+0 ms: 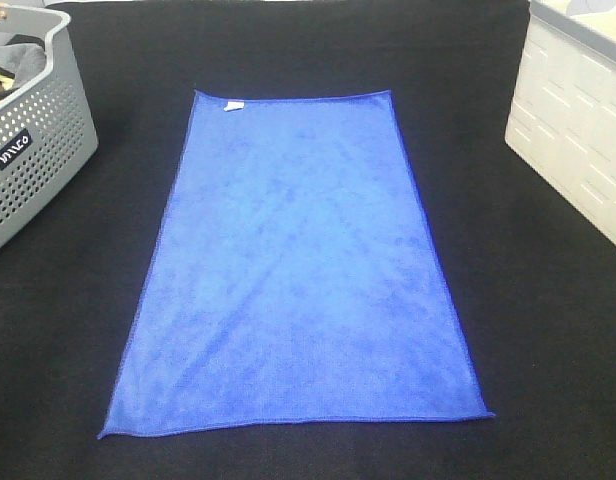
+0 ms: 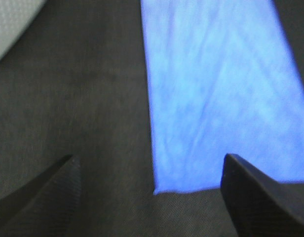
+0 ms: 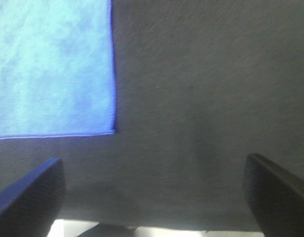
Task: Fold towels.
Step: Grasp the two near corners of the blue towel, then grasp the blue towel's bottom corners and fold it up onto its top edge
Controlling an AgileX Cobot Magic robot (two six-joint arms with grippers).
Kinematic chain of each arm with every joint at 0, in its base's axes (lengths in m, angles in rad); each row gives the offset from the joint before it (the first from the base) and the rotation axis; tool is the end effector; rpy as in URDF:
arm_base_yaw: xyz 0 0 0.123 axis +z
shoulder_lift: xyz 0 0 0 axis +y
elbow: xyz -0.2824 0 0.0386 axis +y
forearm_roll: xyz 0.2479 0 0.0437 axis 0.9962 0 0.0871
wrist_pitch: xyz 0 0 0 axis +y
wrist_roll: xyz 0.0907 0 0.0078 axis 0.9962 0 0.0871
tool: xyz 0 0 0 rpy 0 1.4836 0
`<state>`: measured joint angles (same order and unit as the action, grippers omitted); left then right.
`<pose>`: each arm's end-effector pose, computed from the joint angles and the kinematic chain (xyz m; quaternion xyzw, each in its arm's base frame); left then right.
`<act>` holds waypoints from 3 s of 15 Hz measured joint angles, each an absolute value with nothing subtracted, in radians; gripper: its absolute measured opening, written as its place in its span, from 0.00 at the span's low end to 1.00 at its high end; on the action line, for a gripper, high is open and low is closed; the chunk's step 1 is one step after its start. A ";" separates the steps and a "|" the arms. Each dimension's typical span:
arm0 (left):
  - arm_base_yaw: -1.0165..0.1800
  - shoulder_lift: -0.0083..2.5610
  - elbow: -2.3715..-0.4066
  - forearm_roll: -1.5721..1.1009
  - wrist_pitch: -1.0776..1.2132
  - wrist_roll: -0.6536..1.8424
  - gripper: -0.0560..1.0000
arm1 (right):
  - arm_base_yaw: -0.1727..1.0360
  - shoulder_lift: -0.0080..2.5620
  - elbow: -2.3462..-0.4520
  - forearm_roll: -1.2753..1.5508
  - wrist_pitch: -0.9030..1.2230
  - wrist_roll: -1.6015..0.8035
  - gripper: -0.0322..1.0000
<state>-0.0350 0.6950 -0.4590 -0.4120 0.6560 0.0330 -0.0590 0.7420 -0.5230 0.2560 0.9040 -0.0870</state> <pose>0.1219 -0.0266 0.2569 -0.0728 0.9109 -0.1767 0.3656 0.1169 0.0113 0.2550 0.0362 0.9571 0.0982 0.2700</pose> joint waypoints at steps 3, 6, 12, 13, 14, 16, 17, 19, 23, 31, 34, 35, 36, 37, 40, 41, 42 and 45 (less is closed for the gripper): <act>-0.035 0.910 -0.459 -0.513 0.632 0.169 0.76 | -0.059 0.948 -0.524 0.374 0.842 -0.158 0.92; -0.035 1.132 -0.459 -0.734 0.616 0.403 0.76 | -0.059 1.151 -0.525 0.515 0.756 -0.307 0.92; -0.035 1.439 -0.459 -1.160 0.570 0.849 0.76 | -0.059 1.411 -0.525 0.792 0.694 -0.636 0.90; -0.035 1.439 -0.459 -1.160 0.570 0.849 0.76 | -0.059 1.411 -0.525 0.792 0.694 -0.636 0.90; -0.035 1.499 -0.460 -1.223 0.562 0.914 0.76 | -0.059 1.459 -0.525 0.885 0.685 -0.719 0.90; -0.035 1.575 -0.461 -1.285 0.562 0.967 0.76 | -0.059 1.521 -0.526 0.985 0.678 -0.816 0.89; -0.035 1.608 -0.461 -1.310 0.561 0.990 0.76 | -0.059 1.554 -0.526 1.018 0.677 -0.858 0.89; -0.035 1.669 -0.461 -1.362 0.561 1.047 0.76 | -0.059 1.622 -0.527 1.054 0.674 -0.913 0.88; -0.059 1.772 -0.463 -1.528 0.559 1.226 0.76 | -0.059 1.773 -0.528 1.181 0.670 -1.076 0.80; -0.154 1.885 -0.522 -1.718 0.605 1.327 0.62 | 0.089 1.867 -0.583 1.298 0.633 -1.030 0.63; -0.154 1.898 -0.528 -1.716 0.558 1.327 0.28 | 0.092 1.879 -0.583 1.292 0.584 -1.006 0.36; -0.154 1.900 -0.528 -1.715 0.554 1.327 0.15 | 0.092 1.880 -0.583 1.289 0.565 -1.005 0.24; -0.154 1.900 -0.528 -1.715 0.552 1.327 0.06 | 0.092 1.884 -0.583 1.288 0.549 -1.004 0.06; -0.154 1.900 -0.528 -1.711 0.551 1.327 0.05 | 0.092 1.885 -0.583 1.288 0.549 -1.002 0.03; -0.154 1.894 -0.528 -1.686 0.551 1.323 0.05 | 0.092 1.884 -0.583 1.282 0.564 -0.987 0.03; -0.154 1.877 -0.528 -1.657 0.551 1.307 0.05 | 0.092 1.877 -0.584 1.253 0.569 -0.961 0.03; -0.154 1.834 -0.527 -1.599 0.551 1.265 0.05 | 0.092 1.846 -0.584 1.185 0.574 -0.898 0.03; -0.154 1.743 -0.508 -1.423 0.535 1.110 0.05 | 0.092 1.747 -0.583 1.041 0.624 -0.758 0.03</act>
<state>-0.1540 1.7430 -0.5080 -1.4230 0.5350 1.1100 0.0920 1.7470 -0.5830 1.0410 0.6240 -0.7580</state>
